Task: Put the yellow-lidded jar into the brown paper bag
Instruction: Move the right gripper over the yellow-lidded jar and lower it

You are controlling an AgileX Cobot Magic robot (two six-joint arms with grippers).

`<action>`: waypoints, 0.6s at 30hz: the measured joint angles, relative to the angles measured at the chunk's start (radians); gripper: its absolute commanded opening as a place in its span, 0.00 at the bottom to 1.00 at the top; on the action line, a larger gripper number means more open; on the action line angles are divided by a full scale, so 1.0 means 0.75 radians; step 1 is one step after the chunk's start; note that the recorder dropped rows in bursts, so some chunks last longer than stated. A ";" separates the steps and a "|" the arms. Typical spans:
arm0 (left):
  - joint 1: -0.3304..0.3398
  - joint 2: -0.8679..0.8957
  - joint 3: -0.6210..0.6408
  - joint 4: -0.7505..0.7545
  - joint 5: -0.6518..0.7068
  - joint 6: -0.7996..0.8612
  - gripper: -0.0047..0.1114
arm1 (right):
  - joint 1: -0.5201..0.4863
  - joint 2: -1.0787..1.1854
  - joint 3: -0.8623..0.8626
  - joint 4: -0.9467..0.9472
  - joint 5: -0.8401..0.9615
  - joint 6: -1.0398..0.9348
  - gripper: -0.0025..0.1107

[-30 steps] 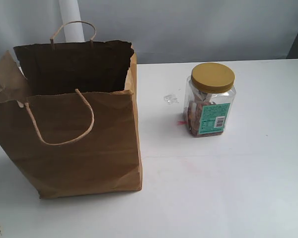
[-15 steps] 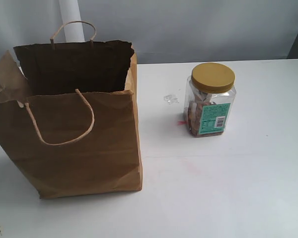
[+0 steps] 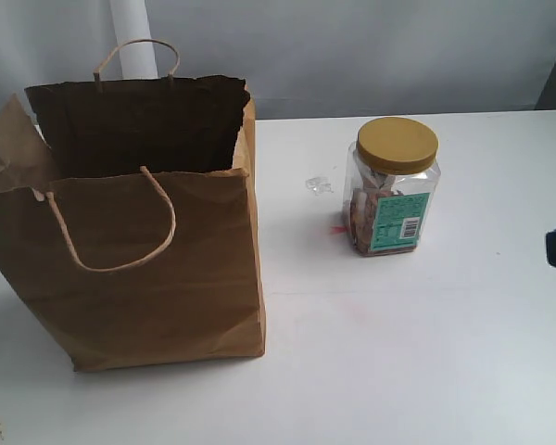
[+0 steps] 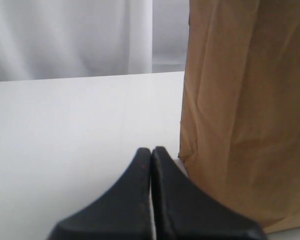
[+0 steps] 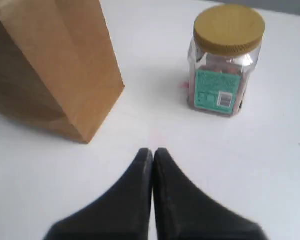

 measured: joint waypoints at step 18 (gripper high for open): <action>0.000 0.000 0.000 0.000 0.000 0.000 0.05 | 0.000 1.528 -1.671 -0.372 0.632 0.315 0.02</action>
